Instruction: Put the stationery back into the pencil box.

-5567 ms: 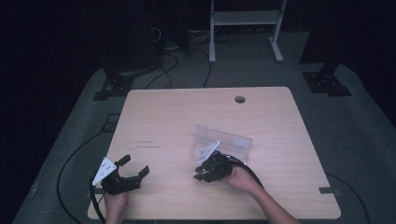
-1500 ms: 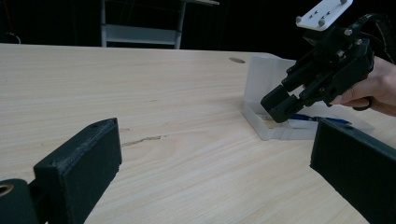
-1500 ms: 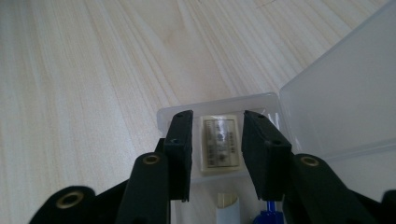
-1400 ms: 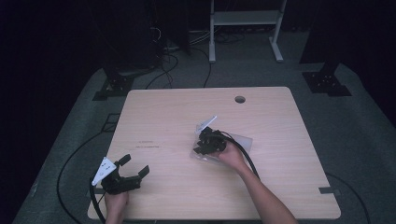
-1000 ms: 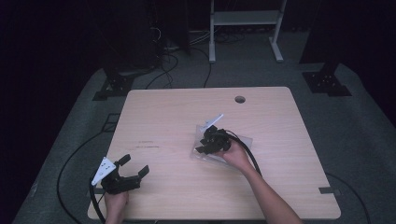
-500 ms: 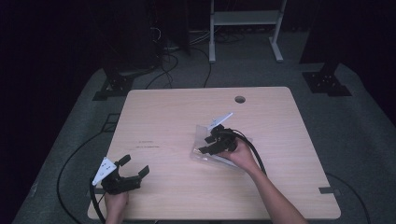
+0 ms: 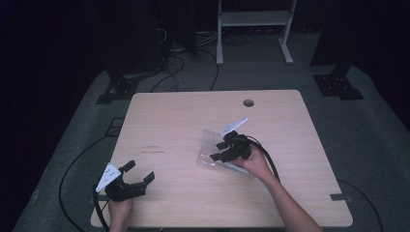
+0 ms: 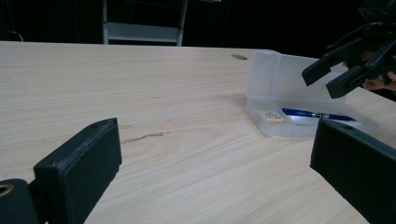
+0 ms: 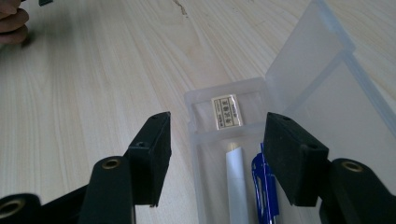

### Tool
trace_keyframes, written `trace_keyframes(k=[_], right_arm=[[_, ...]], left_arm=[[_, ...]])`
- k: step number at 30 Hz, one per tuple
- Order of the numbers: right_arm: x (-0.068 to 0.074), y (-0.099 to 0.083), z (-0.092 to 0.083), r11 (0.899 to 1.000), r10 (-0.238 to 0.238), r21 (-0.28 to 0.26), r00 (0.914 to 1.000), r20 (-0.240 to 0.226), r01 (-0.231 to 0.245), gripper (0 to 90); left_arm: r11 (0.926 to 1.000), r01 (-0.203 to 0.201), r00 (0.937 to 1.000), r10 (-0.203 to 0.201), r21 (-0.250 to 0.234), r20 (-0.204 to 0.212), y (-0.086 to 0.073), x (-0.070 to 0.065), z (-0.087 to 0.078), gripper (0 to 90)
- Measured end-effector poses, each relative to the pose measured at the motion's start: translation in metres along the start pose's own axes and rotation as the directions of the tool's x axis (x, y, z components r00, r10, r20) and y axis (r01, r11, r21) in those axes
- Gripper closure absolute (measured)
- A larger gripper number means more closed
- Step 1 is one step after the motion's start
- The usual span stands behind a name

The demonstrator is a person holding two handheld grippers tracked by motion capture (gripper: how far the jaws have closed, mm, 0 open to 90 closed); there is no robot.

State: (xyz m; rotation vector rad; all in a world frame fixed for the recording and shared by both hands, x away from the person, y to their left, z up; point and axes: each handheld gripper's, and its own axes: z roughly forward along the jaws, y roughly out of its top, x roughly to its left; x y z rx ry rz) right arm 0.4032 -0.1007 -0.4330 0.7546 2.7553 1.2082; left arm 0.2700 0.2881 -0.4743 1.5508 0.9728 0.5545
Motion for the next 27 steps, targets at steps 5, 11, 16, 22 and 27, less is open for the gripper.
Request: trace_keyframes(k=[5,11,16,22,27], right_arm=[[-0.001,-0.004,-0.004,1.0,0.009,-0.001,1.0,-0.003,-0.009,40.5],[-0.002,-0.013,-0.009,1.0,0.018,-0.006,0.9998,-0.005,-0.018,39.4],[-0.004,-0.018,-0.011,1.0,0.03,-0.006,0.9995,-0.003,-0.03,38.1],[-0.004,-0.025,-0.016,0.999,0.039,-0.002,0.9992,-0.003,-0.039,36.0],[-0.005,-0.031,-0.022,0.999,0.047,-0.013,0.9989,0.002,-0.047,35.1]], left_arm=[[1.0,0.001,1.0,-0.001,0.002,-0.001,0.0,0.0,0.0,1.1],[1.0,0.007,0.9999,-0.007,0.002,-0.011,0.0,0.0,0.0,1.1],[0.9999,-0.006,1.0,0.006,0.011,-0.003,0.001,-0.003,0.001,1.1],[0.9999,-0.003,1.0,0.003,0.013,-0.003,0.001,-0.003,0.002,1.1],[0.9999,-0.005,1.0,0.005,0.013,-0.001,0.001,-0.003,0.002,1.1]])
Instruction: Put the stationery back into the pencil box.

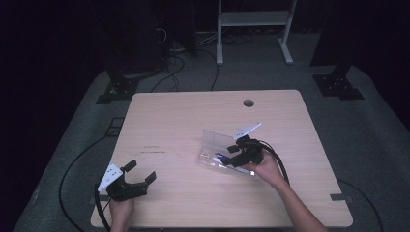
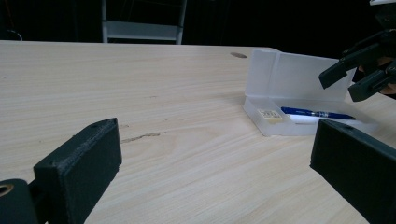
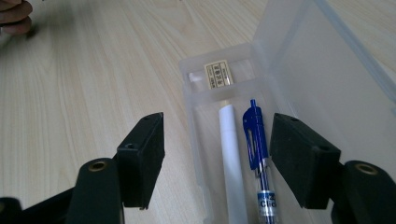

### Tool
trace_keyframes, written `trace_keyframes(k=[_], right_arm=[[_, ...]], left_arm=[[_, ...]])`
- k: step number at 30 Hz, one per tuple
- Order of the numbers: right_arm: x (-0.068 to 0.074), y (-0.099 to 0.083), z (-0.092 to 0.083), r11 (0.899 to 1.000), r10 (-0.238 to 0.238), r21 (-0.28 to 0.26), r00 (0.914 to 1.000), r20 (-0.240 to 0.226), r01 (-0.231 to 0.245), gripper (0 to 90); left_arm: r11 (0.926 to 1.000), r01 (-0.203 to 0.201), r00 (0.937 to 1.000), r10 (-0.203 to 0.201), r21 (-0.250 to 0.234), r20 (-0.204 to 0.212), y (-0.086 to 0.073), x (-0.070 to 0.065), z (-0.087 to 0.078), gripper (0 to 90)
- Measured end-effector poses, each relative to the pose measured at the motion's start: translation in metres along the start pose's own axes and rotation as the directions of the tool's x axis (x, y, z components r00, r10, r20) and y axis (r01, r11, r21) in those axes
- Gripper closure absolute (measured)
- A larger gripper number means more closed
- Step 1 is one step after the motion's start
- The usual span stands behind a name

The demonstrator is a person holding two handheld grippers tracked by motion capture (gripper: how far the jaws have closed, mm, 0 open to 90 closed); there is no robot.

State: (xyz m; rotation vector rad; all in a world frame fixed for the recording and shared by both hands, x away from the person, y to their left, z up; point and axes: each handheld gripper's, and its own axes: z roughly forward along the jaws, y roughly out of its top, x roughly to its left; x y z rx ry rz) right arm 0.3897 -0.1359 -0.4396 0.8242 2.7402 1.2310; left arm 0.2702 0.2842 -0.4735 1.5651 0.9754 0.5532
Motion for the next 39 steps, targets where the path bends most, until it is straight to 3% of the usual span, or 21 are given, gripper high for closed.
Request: trace_keyframes(k=[39], right_arm=[[0.003,-0.028,-0.031,1.0,0.008,0.001,0.9999,0.011,-0.008,33.5]], left_arm=[[1.0,0.0,1.0,0.0,-0.001,-0.005,-0.001,0.001,-0.003,1.1]])
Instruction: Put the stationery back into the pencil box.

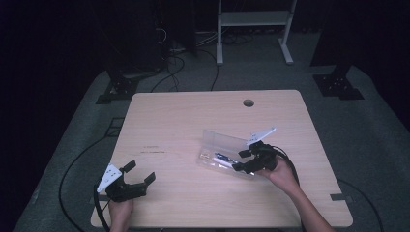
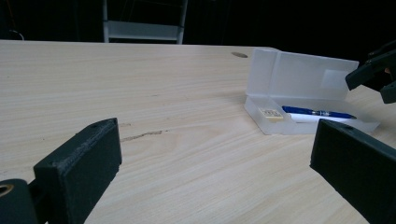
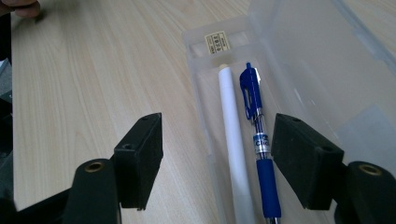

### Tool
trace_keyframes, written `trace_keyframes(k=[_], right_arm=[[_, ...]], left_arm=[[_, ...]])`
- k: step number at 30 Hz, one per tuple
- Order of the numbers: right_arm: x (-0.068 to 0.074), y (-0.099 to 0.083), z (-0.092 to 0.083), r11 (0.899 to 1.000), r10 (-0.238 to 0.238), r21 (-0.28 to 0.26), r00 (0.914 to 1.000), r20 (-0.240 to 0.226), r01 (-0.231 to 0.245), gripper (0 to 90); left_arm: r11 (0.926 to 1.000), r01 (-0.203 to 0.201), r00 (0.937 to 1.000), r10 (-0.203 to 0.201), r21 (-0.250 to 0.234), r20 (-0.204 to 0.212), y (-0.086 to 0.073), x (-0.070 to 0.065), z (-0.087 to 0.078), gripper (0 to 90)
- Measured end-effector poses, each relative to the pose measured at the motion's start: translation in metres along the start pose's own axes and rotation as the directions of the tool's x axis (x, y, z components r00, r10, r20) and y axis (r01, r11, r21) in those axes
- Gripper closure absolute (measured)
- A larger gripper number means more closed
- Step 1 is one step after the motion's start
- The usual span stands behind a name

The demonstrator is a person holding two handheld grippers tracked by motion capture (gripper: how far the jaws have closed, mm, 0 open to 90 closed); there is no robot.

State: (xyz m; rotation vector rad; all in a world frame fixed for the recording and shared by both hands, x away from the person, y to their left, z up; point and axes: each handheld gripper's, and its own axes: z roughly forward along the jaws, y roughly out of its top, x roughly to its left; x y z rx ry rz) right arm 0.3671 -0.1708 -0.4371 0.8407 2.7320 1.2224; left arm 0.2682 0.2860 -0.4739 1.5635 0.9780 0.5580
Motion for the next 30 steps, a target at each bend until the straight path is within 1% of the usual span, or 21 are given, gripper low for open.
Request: trace_keyframes(k=[22,30], right_arm=[[-0.001,-0.019,-0.01,1.0,0.016,0.008,0.9999,0.002,-0.016,33.3],[-0.001,-0.027,-0.014,0.999,0.039,0.007,0.9992,0.003,-0.039,32.7]], left_arm=[[1.0,-0.002,1.0,0.002,0.001,-0.001,0.0,0.0,0.0,1.1],[1.0,-0.001,1.0,0.001,0.001,-0.003,0.0,0.0,0.0,1.1]])
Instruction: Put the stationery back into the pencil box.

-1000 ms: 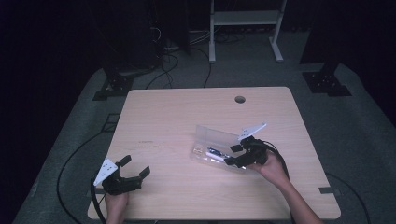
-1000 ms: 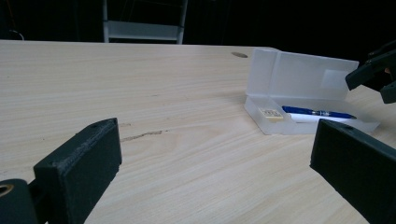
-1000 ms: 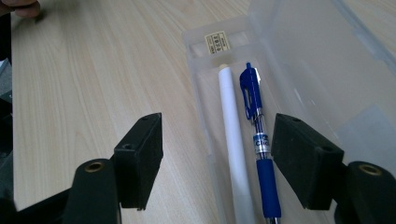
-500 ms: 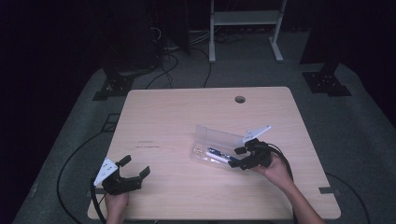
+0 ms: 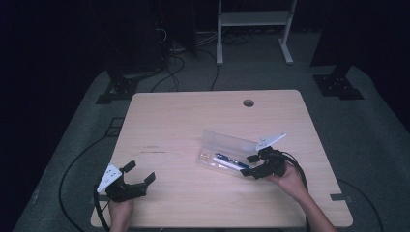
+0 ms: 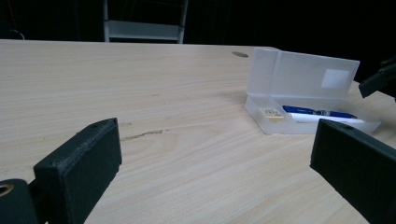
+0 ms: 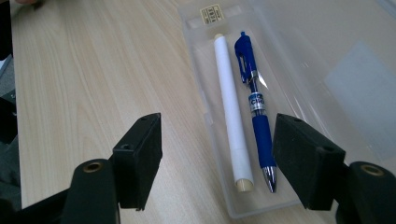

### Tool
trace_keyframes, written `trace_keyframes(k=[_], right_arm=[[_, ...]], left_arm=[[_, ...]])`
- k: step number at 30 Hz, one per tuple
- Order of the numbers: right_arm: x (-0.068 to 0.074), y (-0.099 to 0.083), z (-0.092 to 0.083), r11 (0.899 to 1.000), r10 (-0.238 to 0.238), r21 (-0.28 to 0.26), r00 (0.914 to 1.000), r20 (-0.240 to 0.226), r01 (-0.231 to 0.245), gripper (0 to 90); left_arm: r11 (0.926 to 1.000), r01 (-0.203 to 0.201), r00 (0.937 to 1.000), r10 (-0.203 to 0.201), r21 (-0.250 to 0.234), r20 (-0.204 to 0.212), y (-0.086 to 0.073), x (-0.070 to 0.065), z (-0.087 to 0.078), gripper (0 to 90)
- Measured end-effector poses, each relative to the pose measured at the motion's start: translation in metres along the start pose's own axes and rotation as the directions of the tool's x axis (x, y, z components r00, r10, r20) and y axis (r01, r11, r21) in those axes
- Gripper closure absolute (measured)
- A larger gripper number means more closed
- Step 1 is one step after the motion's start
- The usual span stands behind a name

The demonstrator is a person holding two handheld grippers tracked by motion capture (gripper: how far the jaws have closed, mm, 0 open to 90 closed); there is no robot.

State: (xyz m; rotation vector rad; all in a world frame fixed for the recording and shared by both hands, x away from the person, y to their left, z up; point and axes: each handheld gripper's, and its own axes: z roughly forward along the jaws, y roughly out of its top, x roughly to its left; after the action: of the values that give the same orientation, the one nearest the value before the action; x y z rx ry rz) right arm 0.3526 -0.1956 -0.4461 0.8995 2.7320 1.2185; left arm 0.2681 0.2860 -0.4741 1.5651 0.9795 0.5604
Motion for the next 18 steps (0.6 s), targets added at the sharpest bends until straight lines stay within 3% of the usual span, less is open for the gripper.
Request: trace_keyframes(k=[18], right_arm=[[-0.003,-0.016,-0.011,1.0,0.018,-0.014,0.9998,0.008,-0.018,31.7]], left_arm=[[1.0,-0.006,1.0,0.006,0.004,0.005,0.0,-0.001,0.001,1.1]])
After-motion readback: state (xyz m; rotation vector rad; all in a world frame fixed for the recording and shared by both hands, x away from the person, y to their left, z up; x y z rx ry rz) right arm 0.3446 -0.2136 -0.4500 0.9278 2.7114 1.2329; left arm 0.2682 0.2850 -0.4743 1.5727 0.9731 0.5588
